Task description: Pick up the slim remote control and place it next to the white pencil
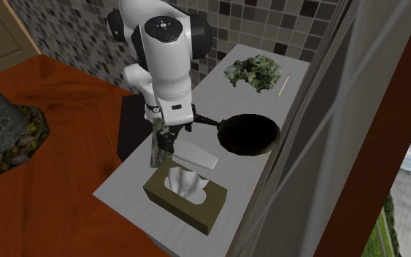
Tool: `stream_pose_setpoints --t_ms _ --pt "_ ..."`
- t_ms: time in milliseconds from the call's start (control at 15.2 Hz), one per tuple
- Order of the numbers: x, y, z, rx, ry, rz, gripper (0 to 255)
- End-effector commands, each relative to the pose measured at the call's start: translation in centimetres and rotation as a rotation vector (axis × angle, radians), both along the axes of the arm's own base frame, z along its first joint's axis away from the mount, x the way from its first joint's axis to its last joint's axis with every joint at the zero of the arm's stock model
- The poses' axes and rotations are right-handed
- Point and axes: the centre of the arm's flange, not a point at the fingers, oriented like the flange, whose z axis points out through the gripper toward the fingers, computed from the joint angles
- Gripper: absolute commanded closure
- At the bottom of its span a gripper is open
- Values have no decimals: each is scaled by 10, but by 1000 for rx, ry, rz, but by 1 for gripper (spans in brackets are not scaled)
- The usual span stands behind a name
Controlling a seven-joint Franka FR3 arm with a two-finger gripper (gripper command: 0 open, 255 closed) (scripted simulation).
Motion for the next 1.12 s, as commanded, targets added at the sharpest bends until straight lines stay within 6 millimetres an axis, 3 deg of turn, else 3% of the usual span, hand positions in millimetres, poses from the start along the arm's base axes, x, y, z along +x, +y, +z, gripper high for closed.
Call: stream_pose_setpoints --t_ms 0,396,858,924,1056 --pt "3 4 -8 -1 -2 16 0" --pt "3 3 -38 -1 -2 16 0" --pt "3 3 -38 0 -2 16 0" --pt "2 3 -37 -1 -2 16 255" --pt "5 4 -36 0 -2 16 255"
